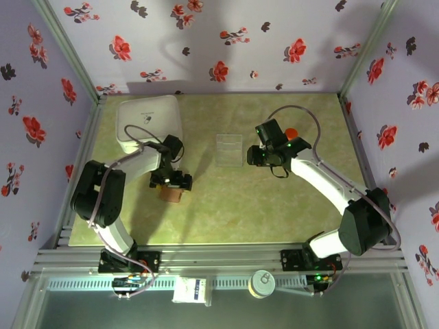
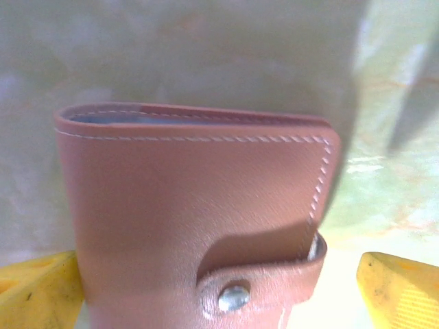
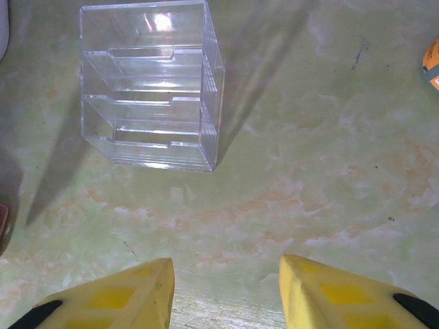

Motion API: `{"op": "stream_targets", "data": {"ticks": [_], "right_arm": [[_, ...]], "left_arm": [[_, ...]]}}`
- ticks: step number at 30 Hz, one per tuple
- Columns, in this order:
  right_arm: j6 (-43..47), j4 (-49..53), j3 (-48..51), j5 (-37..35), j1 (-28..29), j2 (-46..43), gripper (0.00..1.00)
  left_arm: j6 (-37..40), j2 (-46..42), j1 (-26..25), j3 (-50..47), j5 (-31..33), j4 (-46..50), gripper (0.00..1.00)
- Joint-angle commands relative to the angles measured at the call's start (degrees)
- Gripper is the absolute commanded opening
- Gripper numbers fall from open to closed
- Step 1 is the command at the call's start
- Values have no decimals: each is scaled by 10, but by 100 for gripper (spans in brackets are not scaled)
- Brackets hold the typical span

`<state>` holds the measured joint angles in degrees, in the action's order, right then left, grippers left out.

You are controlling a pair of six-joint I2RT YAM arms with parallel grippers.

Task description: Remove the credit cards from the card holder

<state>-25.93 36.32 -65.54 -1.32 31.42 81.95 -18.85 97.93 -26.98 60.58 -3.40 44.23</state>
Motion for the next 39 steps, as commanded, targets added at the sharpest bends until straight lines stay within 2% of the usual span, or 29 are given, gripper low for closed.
{"op": "stream_targets", "data": {"ticks": [1, 4, 12, 16, 22, 30, 39], "right_arm": [[9, 3, 3, -3, 3, 0, 46], [8, 4, 1, 0, 3, 5, 46], [13, 14, 0, -8, 3, 2, 46], [13, 14, -1, -7, 3, 1, 46], [21, 17, -1, -12, 4, -2, 47], [38, 13, 13, -26, 2, -16, 47], [53, 9, 38, -33, -6, -40, 48]], "left_arm": [[-32, 2, -13, 14, 29, 28, 99], [-37, 34, -18, 36, 51, 38, 97], [-30, 68, -24, 52, 58, 35, 94], [-35, 63, -24, 50, 62, 37, 86], [-47, 39, -35, 53, 62, 47, 81], [-80, 56, -91, 99, 64, 65, 80], [-165, 104, -166, 173, 36, 61, 80]]}}
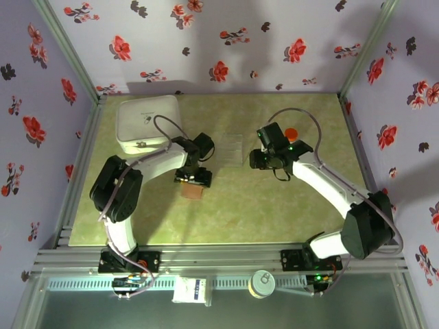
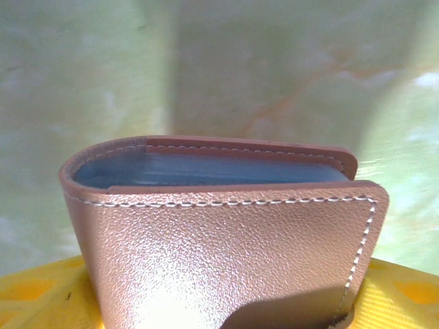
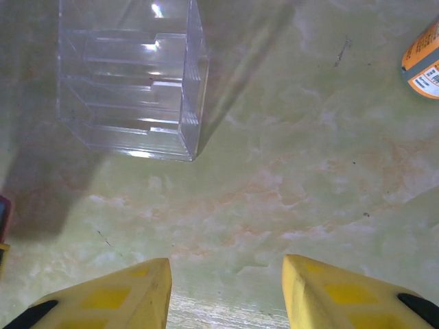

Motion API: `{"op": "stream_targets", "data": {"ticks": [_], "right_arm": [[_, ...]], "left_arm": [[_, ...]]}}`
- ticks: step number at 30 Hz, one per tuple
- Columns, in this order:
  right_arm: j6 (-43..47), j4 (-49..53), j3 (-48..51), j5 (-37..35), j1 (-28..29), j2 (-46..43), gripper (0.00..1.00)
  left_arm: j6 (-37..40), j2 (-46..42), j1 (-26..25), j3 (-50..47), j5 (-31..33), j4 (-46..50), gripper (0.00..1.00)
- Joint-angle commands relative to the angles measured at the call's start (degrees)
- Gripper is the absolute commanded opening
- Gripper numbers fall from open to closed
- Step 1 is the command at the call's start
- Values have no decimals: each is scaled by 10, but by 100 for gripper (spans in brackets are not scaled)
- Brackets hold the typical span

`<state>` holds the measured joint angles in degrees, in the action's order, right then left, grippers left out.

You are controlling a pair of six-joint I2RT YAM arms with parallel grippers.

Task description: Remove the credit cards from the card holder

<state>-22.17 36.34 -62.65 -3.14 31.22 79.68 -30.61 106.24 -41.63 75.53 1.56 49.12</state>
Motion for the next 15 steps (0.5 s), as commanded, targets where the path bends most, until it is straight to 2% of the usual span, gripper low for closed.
{"op": "stream_targets", "data": {"ticks": [1, 6, 15], "right_arm": [[18, 8, 12, -14, -5, -21, 48], [22, 3, 32, -9, -15, -40, 48], [20, -7, 59, 5, -23, -59, 49]], "left_arm": [[-56, 28, -28, 33, -14, 12, 81], [-91, 55, -56, 50, -14, 14, 81], [-157, 43, -75, 0, -24, -7, 83]]}}
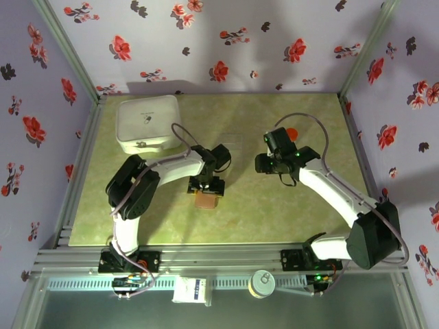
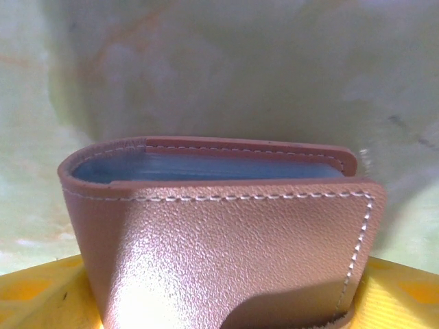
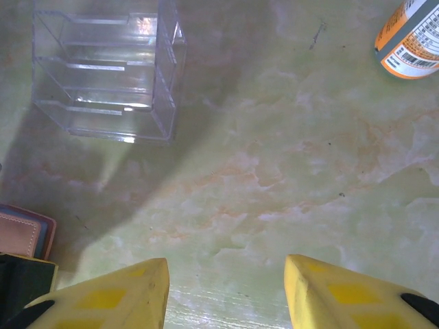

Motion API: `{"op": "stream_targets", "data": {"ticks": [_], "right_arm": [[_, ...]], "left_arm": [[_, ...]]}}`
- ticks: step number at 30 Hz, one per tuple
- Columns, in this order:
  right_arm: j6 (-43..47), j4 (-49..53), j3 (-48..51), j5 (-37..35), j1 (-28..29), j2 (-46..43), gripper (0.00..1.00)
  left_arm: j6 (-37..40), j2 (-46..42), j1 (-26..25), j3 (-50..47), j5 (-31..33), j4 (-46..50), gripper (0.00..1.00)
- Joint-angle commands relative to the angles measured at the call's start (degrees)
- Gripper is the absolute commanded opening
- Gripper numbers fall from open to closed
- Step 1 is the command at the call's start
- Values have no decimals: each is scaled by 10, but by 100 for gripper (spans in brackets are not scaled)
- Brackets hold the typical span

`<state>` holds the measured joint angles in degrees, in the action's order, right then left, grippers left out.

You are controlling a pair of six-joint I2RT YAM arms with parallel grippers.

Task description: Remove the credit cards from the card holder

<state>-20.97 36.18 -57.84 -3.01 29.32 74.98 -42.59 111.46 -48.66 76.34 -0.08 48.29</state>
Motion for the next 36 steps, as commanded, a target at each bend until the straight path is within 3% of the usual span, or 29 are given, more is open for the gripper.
{"op": "stream_targets", "data": {"ticks": [1, 6, 25, 36], "right_arm": [[7, -6, 12, 5, -4, -13, 49], [4, 1, 13, 10, -4, -17, 49], [-90, -33, 51, 62, 15, -36, 49], [-179, -24, 3, 10, 127, 50, 46]], "left_arm": [[-38, -8, -6, -8, -9, 1, 83], [-43, -11, -7, -8, -22, -9, 88], [-30, -96, 1, -47, -52, -50, 89], [-26, -215, 59, -161, -56, -134, 86]]}}
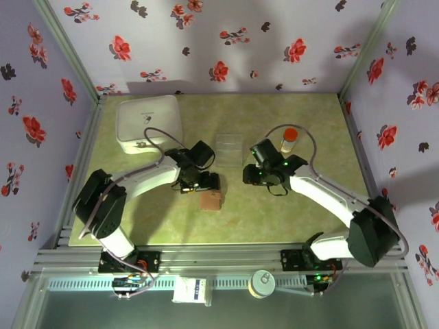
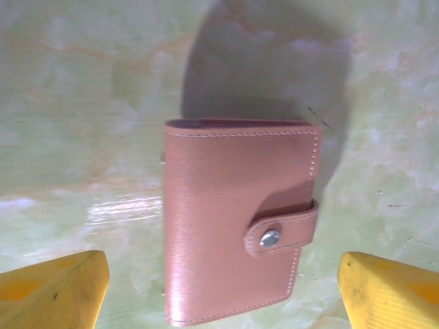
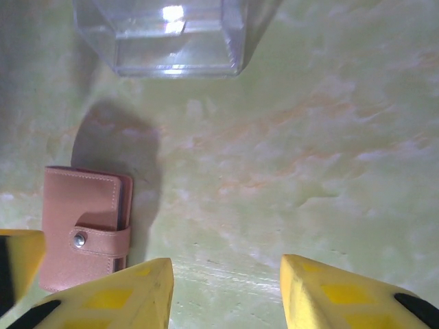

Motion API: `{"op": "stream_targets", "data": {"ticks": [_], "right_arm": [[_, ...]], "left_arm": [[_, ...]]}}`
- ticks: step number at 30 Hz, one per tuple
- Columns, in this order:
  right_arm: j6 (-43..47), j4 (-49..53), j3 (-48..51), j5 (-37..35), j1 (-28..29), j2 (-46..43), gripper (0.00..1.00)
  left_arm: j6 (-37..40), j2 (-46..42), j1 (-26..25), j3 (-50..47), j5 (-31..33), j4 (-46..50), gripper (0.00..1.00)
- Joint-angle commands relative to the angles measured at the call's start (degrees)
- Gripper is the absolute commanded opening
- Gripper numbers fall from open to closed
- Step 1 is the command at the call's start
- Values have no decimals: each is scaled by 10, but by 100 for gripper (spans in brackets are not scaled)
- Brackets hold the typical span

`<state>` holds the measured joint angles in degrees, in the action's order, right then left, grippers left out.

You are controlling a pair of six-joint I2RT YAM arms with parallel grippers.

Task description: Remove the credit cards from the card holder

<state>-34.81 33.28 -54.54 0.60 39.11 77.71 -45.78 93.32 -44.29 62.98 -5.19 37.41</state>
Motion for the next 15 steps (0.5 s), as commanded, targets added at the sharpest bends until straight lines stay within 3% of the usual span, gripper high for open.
{"op": "stream_targets", "data": {"ticks": [1, 10, 15], "right_arm": [[-47, 7, -42, -32, 44, 37, 46], [-139, 31, -146, -87, 170, 179, 41], [-188, 35, -187, -96, 197, 238, 37]], "left_arm": [[6, -47, 23, -43, -7, -34, 86], [11, -173, 116, -193, -57, -99, 82], [17, -219, 140, -241, -79, -118, 81]]}}
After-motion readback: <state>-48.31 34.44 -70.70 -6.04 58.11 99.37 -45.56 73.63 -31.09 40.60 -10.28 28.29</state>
